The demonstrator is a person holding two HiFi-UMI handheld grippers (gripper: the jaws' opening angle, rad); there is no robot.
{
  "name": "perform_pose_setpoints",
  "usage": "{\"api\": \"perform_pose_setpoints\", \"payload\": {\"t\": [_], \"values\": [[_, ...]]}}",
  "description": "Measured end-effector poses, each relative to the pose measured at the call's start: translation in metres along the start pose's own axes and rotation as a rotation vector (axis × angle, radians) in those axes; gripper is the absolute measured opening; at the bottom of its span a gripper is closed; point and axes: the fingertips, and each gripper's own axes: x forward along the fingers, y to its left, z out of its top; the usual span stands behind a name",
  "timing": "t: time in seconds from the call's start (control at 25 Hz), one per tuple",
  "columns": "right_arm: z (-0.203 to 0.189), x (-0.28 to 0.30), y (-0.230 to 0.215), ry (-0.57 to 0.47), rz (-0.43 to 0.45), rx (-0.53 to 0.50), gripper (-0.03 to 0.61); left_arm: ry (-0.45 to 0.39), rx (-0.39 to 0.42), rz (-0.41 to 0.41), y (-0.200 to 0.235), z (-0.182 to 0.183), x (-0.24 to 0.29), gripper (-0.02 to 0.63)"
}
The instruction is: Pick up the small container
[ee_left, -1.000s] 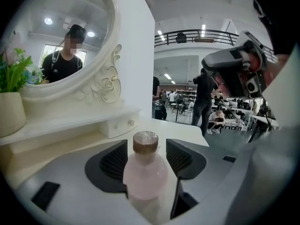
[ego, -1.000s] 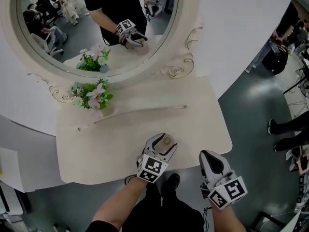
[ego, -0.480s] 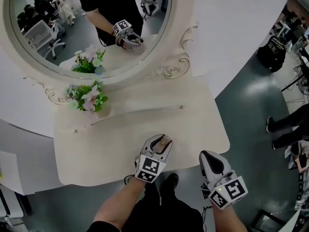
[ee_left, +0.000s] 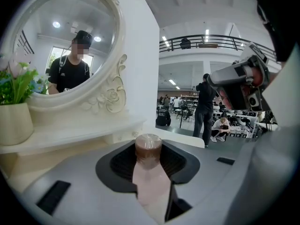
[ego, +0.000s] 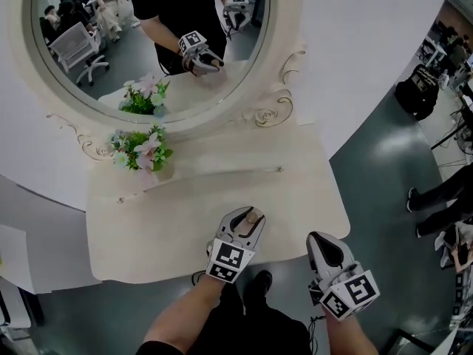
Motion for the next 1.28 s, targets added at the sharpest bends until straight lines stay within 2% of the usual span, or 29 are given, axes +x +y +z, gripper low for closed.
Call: {"api": "perform_pose_setpoints", "payload": {"t": [0.4, 0.76, 1.0, 1.28], "values": [[0.041, 0.006, 0.02, -0.081, 0.049, -0.027, 0.009, -0.015, 0.018, 0.09, 0.026, 0.063, -0.056, 0.141], [0.07, 0.014, 0.039, -0.127, 0.07, -0.023, 0.009, -0.044, -0.032, 0.143, 0.057, 0.113, -0.131, 0.14], [0.091, 0.028, 0.063, -0.174, 0.079, -0.024, 0.009, -0.061, -0.02, 0.174, 0.087, 0.13, -0.177, 0.14], [0.098, 0.037, 0.093, -0.196, 0.118, -0.021, 0.009, -0.06, -0.027, 0.168, 0.106, 0.13, -0.205, 0.14]]}}
